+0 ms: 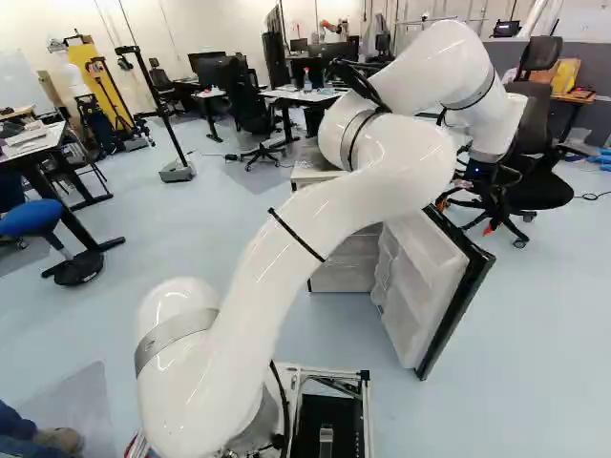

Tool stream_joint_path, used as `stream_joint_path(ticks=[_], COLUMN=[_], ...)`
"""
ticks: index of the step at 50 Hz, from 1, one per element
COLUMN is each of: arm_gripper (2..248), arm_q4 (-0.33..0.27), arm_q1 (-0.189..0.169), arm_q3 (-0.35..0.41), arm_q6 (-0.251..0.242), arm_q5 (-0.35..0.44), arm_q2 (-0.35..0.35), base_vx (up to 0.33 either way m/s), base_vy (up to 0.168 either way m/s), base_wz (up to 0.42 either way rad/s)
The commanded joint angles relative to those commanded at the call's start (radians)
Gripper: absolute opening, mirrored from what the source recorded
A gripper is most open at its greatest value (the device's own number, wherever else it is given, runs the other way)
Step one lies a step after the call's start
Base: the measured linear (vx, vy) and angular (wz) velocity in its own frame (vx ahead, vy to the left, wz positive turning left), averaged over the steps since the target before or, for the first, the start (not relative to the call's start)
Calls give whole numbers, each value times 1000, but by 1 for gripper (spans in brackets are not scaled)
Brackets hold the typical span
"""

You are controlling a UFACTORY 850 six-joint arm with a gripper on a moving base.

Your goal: Grab a drink from the fridge

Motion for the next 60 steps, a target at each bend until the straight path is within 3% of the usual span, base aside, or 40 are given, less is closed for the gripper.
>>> stream_joint_path(ticks=[60], arm_gripper=[247], arm_q4=[0], arm_q1=[31], arm_q3=[152], arm_q6=[0], arm_q5=[-26], arm_q2=[83], base_vx=[0], base_vy=[0], base_wz=[0])
